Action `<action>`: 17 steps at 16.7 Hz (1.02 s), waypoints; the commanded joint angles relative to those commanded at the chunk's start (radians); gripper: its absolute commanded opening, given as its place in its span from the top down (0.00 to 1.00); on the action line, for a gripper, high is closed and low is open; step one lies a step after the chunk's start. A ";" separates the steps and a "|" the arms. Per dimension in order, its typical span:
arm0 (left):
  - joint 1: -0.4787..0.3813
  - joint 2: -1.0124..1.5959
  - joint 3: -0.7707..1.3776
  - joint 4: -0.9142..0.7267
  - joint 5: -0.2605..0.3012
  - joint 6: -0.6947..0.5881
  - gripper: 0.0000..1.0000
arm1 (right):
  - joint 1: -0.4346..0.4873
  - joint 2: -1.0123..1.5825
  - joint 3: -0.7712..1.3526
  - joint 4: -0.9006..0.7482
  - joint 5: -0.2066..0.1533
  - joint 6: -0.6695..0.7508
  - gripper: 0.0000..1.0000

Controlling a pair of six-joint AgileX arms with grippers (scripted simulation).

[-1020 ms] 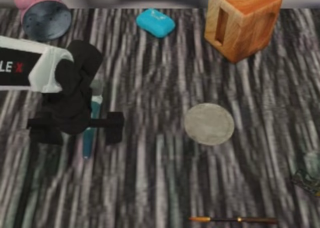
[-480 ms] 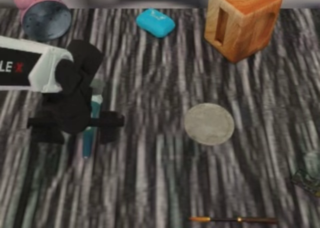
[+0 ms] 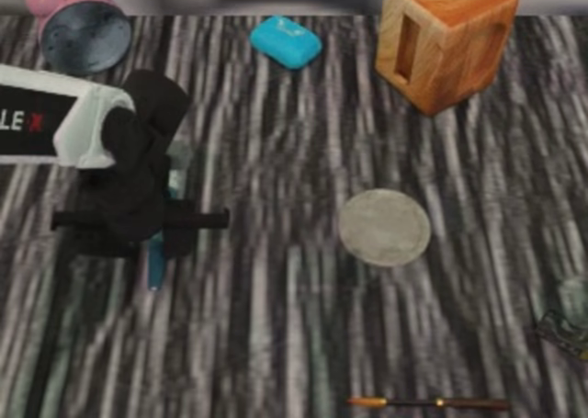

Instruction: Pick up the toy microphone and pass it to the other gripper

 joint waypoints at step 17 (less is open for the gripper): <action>0.019 -0.220 -0.156 0.699 0.254 0.179 1.00 | 0.000 0.000 0.000 0.000 0.000 0.000 0.00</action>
